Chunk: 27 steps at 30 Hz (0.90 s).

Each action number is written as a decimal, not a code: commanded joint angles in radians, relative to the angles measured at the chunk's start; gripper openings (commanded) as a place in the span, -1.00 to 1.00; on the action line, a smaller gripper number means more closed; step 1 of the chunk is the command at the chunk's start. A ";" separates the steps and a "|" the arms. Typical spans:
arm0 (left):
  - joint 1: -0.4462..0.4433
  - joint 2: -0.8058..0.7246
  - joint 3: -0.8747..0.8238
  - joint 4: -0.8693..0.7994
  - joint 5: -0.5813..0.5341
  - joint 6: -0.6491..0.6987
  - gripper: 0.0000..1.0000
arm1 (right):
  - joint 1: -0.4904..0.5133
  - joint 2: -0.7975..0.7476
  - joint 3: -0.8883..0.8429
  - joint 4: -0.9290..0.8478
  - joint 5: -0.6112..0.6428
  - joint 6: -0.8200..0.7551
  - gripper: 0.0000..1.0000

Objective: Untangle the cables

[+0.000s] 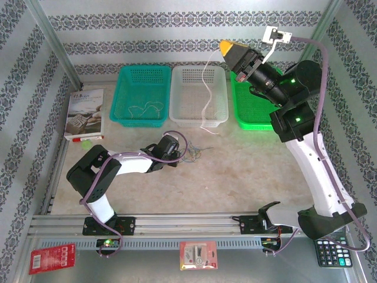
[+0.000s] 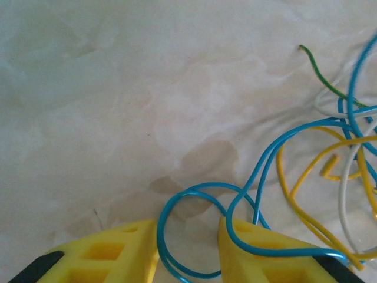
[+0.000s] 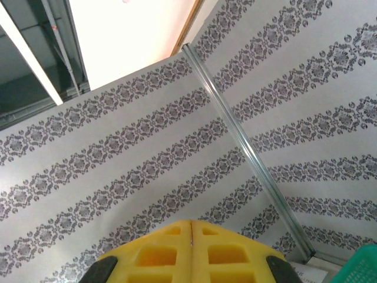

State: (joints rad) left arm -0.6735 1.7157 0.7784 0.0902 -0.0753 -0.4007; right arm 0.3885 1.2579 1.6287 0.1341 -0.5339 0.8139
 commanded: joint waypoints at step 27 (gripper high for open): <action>0.038 -0.777 0.217 -0.528 0.095 0.169 1.00 | -0.003 -0.097 -0.238 0.001 -0.063 -0.024 -1.00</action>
State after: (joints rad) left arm -0.6460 0.9634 0.9264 -0.3729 -0.0059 -0.2813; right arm 0.3882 1.1614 1.3510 0.1200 -0.5556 0.8013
